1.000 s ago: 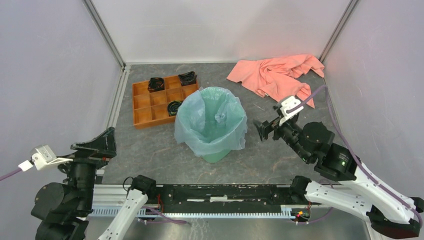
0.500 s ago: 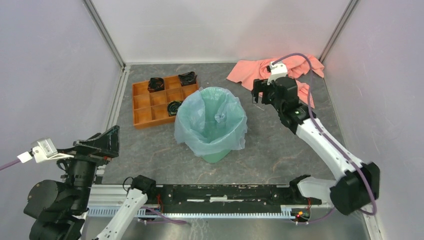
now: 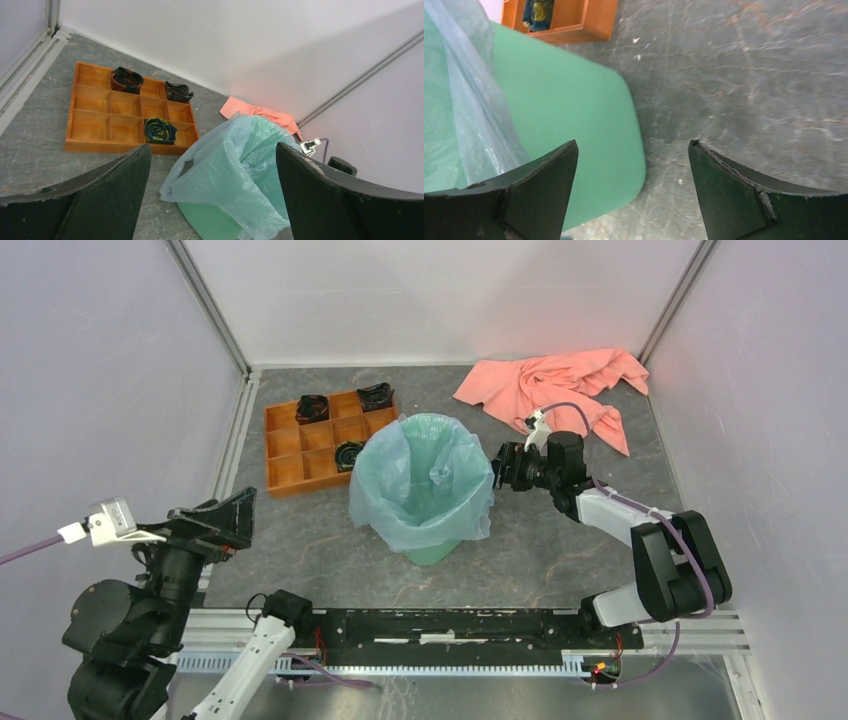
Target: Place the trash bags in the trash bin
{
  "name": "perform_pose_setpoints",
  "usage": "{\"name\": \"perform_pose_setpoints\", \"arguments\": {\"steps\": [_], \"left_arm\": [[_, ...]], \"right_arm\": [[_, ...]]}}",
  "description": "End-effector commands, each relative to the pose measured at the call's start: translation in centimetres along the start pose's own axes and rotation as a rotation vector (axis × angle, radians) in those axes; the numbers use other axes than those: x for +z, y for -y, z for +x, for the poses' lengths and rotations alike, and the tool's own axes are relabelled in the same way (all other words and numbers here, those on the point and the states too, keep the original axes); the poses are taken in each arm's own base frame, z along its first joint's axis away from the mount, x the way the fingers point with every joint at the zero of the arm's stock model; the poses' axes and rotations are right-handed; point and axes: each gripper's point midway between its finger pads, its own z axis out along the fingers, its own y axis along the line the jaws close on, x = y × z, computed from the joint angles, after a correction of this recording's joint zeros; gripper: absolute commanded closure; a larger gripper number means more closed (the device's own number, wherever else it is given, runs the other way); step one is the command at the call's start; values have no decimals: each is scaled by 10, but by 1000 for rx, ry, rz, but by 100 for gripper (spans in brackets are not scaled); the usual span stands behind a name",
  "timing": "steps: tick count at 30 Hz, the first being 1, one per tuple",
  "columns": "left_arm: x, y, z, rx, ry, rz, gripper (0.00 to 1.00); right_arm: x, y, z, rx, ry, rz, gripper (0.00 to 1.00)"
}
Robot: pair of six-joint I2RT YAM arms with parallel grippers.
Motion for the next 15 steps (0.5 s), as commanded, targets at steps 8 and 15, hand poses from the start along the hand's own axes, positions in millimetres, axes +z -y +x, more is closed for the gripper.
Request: {"name": "perform_pose_setpoints", "arguments": {"steps": [8,15], "left_arm": [[1,33,-22,60,16,133,0],[6,39,-9,24,-17,167,0]], "right_arm": [[19,-45,0,-144,10,-131,12],[35,-84,19,-144,-49,-203,13]]}}
